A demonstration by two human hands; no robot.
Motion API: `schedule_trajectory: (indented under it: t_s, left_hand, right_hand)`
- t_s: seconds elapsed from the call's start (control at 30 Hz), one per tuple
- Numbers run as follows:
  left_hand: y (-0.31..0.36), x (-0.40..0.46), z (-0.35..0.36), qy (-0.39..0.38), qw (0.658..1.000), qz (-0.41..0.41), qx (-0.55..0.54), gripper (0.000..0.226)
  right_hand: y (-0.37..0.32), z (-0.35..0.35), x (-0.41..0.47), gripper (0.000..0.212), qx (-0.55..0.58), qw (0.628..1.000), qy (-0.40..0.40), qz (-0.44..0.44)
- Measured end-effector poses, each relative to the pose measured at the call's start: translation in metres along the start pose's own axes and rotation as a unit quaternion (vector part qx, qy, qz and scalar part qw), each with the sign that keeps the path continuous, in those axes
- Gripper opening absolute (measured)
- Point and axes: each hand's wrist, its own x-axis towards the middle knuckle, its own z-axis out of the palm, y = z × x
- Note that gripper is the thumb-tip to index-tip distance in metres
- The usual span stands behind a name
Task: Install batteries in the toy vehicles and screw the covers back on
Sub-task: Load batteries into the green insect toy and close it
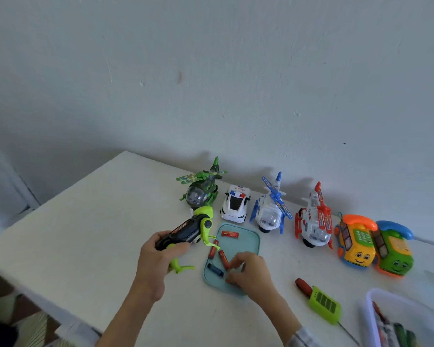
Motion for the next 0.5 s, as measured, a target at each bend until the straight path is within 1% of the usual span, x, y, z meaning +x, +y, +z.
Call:
schedule_trajectory:
  t_s: [0.03,0.07,0.1,0.17,0.23,0.3,0.33,0.37,0.43,0.5]
  left_hand:
    - [-0.001,0.000,0.001,-0.006,1.000,-0.004,0.002,0.069]
    - [-0.003,0.001,0.002,-0.010,1.000,-0.005,0.005,0.068]
    - [-0.004,0.001,0.003,-0.015,1.000,-0.004,0.007,0.066]
    - [-0.007,0.000,0.006,-0.024,1.000,-0.005,0.013,0.065]
    - [-0.009,-0.003,0.009,-0.036,0.999,0.007,0.035,0.073]
    - [-0.010,-0.006,0.012,-0.059,0.996,0.037,0.053,0.075]
    - [-0.010,-0.008,0.014,-0.072,0.994,0.051,0.060,0.074]
    - [-0.009,-0.009,0.017,-0.082,0.992,0.063,0.068,0.072]
    - [-0.008,-0.012,0.022,-0.099,0.987,0.088,0.088,0.065]
    - [-0.007,-0.015,0.027,-0.112,0.980,0.114,0.115,0.060]
  right_hand:
    - [0.001,0.002,-0.001,0.011,-0.058,0.998,-0.016,-0.022]
    - [0.003,0.002,-0.002,0.010,-0.112,0.992,-0.030,-0.044]
    - [0.004,0.003,-0.003,0.017,-0.154,0.986,-0.038,-0.058]
    - [0.010,0.005,-0.004,0.021,-0.187,0.979,-0.041,-0.069]
    - [0.014,0.007,-0.006,0.019,-0.179,0.981,-0.035,-0.073]
    - [0.015,0.006,-0.005,0.012,-0.115,0.991,0.001,-0.066]
    - [0.016,0.003,-0.005,0.007,-0.053,0.997,0.029,-0.053]
    - [0.014,-0.003,-0.005,0.010,0.017,0.998,0.059,-0.032]
    - [0.012,-0.019,-0.006,0.015,0.153,0.982,0.109,0.011]
    - [0.011,-0.038,-0.007,0.017,0.243,0.959,0.146,0.031]
